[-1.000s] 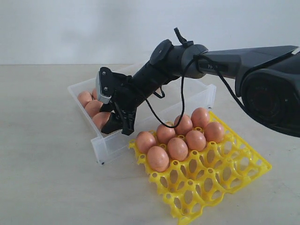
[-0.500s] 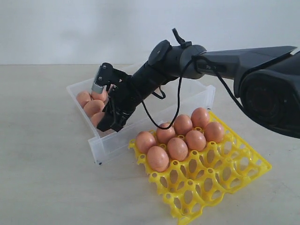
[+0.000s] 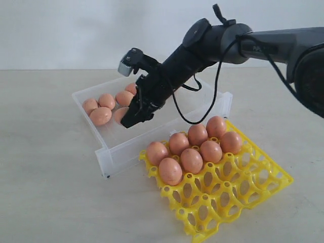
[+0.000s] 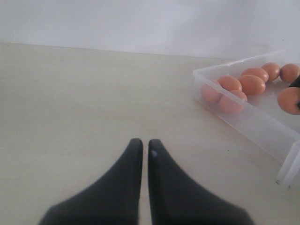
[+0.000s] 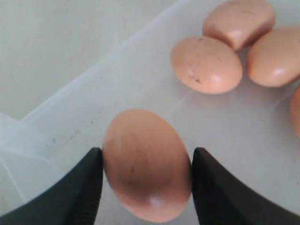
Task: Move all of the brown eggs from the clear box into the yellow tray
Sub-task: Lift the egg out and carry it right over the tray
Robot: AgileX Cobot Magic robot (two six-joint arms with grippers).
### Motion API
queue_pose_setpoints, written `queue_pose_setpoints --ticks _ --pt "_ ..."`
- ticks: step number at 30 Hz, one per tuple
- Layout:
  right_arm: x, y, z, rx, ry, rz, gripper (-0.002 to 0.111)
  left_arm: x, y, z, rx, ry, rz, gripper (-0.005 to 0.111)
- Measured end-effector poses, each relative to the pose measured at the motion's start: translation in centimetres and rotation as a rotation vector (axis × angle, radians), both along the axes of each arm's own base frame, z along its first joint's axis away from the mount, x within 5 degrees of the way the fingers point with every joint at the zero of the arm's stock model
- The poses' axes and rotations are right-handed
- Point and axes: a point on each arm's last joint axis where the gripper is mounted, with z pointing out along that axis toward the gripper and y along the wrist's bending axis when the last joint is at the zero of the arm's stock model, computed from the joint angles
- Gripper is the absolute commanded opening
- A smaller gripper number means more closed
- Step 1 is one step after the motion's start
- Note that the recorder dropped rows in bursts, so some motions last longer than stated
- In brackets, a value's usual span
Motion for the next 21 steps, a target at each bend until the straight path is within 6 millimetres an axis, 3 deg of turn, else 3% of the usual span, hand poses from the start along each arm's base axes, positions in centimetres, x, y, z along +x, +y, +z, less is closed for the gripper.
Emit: queue_pose_setpoints --ticks 7,12,14,18,21 --pt "-1.4 -5.8 0.4 0.076 0.034 -0.165 0.0 0.0 0.0 0.0 0.0 0.0 0.0 0.004" --pt "-4.8 -11.0 2.3 0.369 -0.087 -0.417 0.0 0.0 0.0 0.0 0.0 0.0 0.0 0.004" --pt "-6.3 -12.9 2.5 0.398 -0.132 -0.479 0.0 0.0 0.0 0.0 0.0 0.0 0.0 0.004" --pt "-6.9 -14.9 2.1 0.329 -0.142 -0.609 0.0 0.0 0.0 0.0 0.0 0.0 0.0 0.004" --pt "-6.4 -17.0 1.5 0.142 -0.127 -0.856 0.0 0.0 0.0 0.0 0.0 0.0 0.0 0.004"
